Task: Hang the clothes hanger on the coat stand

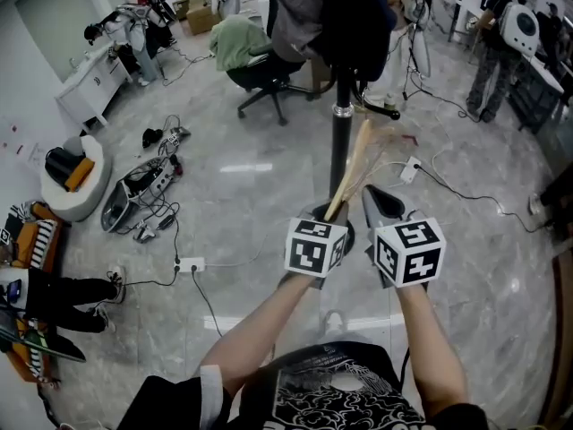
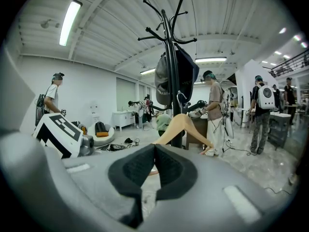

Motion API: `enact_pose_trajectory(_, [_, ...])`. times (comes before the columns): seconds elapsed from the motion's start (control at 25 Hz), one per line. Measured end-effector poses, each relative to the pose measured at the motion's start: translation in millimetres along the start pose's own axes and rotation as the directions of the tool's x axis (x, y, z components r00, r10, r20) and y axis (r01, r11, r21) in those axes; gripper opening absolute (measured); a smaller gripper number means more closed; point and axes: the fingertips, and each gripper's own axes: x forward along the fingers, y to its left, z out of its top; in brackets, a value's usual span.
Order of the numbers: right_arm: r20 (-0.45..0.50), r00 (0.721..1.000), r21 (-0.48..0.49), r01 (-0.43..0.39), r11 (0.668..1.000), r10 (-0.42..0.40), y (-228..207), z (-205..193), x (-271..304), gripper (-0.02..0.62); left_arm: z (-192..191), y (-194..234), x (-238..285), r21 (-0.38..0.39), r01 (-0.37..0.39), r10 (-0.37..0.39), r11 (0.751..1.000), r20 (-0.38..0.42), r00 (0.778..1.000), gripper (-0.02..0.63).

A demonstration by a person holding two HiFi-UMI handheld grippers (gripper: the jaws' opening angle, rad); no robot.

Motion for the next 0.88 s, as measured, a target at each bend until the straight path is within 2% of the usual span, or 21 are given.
enact_pose_trajectory(0.88, [-0.024, 1.000, 0.005, -0.018, 1.000, 0.019, -10.6, -10.6, 18.8, 0.000, -22.8, 12.5, 28.3, -0.008, -0.008, 0.007, 1.000, -0.058, 0.998, 0.023])
